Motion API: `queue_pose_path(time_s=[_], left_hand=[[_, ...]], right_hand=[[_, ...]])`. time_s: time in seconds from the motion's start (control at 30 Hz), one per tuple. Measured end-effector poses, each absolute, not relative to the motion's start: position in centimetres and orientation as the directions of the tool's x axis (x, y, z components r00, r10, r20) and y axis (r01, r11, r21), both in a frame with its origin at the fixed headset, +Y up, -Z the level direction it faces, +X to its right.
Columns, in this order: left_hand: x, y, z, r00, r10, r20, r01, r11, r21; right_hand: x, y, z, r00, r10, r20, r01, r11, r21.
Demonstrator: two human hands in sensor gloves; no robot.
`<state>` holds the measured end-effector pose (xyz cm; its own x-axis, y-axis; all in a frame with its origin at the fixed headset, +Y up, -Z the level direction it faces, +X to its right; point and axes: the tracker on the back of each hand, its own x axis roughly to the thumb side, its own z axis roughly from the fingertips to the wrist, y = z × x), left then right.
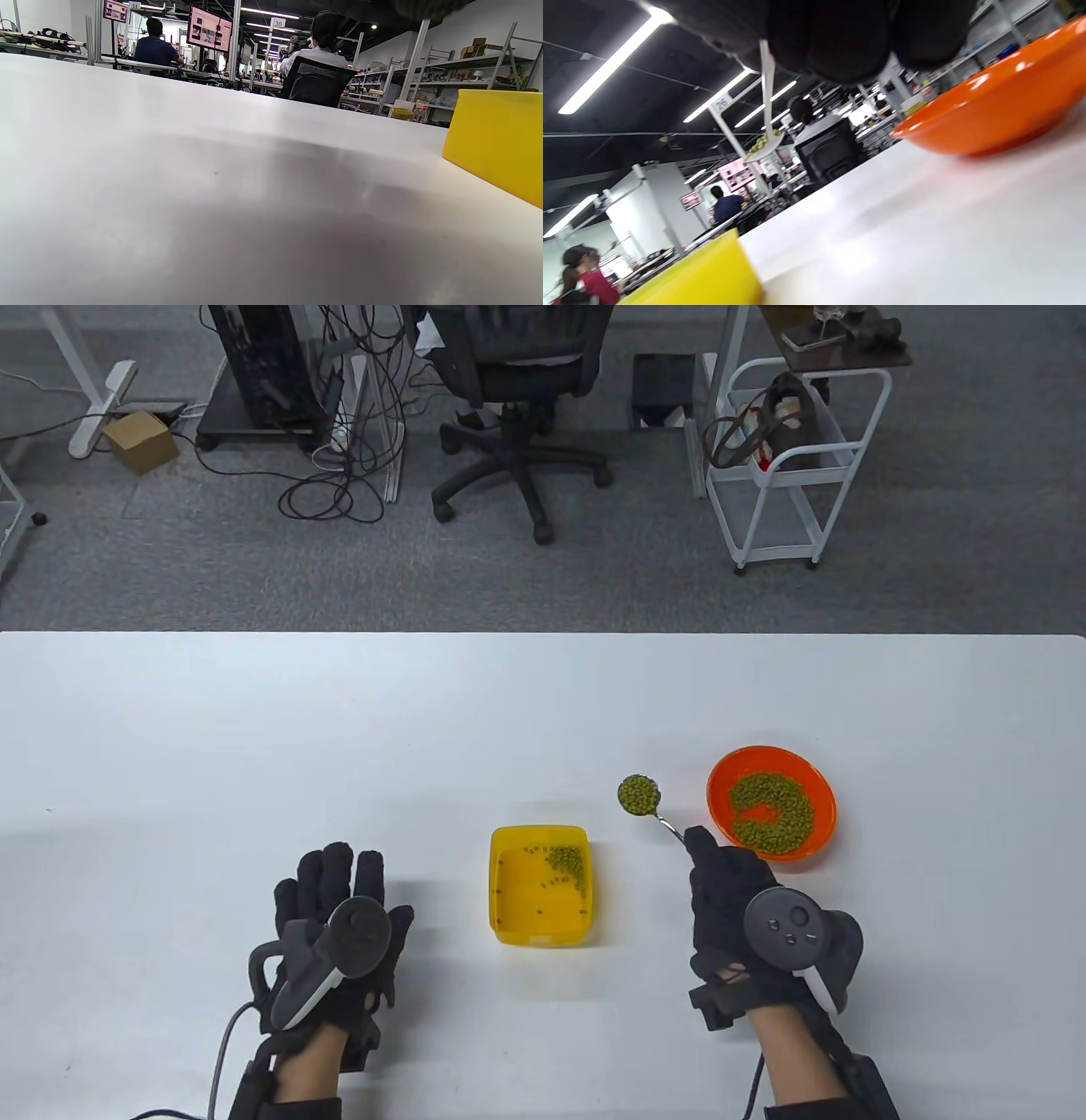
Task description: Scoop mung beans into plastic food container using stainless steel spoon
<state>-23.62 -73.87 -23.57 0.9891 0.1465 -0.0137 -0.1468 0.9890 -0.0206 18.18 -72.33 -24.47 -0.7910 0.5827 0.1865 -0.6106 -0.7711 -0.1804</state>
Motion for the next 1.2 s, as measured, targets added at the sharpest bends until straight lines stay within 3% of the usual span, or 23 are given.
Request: queue_pose_path(time_s=[0.63,0.77,0.97,1.2], left_hand=[[-23.6,-73.8,-23.5,0.989,0.146,-0.012,-0.146,0.989,-0.023],[-23.7,-73.8,-23.5,0.989,0.147,-0.011,-0.147,0.989,-0.022],[-23.7,-73.8,-23.5,0.989,0.147,-0.012,-0.148,0.989,-0.025],[-23.7,-73.8,-23.5,0.989,0.146,-0.012,-0.146,0.989,-0.027]], right_hand=[[14.0,-73.9,-24.3,-0.748,0.56,0.356,-0.553,-0.822,0.131],[13.1,-73.8,-24.0,-0.754,0.508,0.416,-0.506,-0.854,0.124],[11.2,-73.0,-22.9,-0.791,0.291,0.539,-0.344,-0.939,0.002],[9.7,-72.6,-22.0,-0.777,0.136,0.615,-0.233,-0.969,-0.08]])
